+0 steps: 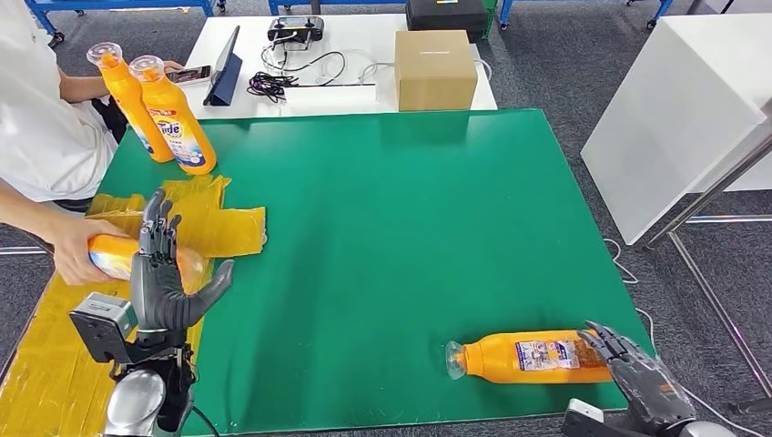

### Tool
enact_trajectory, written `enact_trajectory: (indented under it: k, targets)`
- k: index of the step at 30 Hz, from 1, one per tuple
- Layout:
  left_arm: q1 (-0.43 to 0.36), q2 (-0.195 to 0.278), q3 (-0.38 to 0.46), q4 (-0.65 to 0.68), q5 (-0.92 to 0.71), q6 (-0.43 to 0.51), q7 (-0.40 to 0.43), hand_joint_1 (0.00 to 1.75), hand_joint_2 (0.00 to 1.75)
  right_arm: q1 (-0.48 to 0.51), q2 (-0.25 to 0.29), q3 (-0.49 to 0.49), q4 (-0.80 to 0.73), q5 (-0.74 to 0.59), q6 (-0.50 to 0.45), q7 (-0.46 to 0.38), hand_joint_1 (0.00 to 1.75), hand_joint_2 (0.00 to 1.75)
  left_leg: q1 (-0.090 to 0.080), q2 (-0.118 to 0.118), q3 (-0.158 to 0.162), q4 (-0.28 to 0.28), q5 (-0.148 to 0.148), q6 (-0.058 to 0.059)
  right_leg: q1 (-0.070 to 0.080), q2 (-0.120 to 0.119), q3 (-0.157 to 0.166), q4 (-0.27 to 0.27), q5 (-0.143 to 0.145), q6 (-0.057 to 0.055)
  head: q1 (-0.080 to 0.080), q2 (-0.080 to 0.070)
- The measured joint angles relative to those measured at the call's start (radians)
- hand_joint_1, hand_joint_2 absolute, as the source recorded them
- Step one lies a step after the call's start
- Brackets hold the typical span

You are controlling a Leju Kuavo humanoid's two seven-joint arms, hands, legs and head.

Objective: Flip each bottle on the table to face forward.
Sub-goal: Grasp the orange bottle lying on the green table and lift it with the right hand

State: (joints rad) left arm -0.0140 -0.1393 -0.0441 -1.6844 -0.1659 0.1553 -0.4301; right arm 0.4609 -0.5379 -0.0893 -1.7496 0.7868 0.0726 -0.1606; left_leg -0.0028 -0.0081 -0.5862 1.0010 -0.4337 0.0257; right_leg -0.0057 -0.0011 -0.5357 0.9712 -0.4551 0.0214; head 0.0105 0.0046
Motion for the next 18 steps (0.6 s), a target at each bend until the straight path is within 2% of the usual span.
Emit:
enact_trajectory:
  k: [9, 18]
  targets:
    - [-0.005, -0.003, -0.007, 0.006, -0.003, -0.002, 0.016, 0.00, 1.75, -0.065, 0.025, 0.032, 0.085, 0.130, -0.047, 0.053, 0.00, 1.75, 0.000, 0.000, 0.000, 0.000, 0.000, 0.000, 0.000, 0.000, 0.000, 0.000, 0.000, 0.000, 0.000, 0.000]
    - [-0.008, -0.010, -0.009, 0.017, -0.005, -0.003, 0.021, 0.00, 1.75, -0.132, 0.064, 0.090, 0.150, 0.157, -0.079, 0.053, 0.00, 1.75, 0.000, 0.000, 0.000, 0.000, 0.000, 0.000, 0.000, 0.000, 0.000, 0.000, 0.000, 0.000, 0.000, 0.000]
